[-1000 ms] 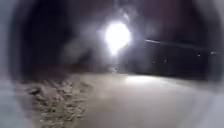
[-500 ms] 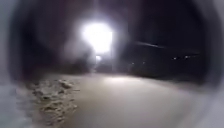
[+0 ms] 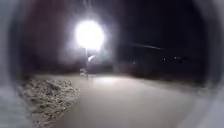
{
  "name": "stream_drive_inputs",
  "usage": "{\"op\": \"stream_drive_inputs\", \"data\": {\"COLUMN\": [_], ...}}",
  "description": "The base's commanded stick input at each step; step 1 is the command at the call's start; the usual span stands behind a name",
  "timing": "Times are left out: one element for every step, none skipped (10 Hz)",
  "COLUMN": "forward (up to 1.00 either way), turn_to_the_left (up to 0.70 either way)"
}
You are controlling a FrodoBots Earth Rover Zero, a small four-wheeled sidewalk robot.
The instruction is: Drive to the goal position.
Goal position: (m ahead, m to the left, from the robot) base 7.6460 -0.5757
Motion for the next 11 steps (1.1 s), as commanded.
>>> {"op": "stream_drive_inputs", "data": {"forward": [1.0, 1.0, 1.0, 1.0, 1.0, 1.0, 1.0, 1.0, 1.0, 1.0, 1.0], "turn_to_the_left": [0.0, 0.0, 0.0, 0.0, -0.21, -0.4, -0.4, -0.22, 0.0, 0.0, 0.0]}}
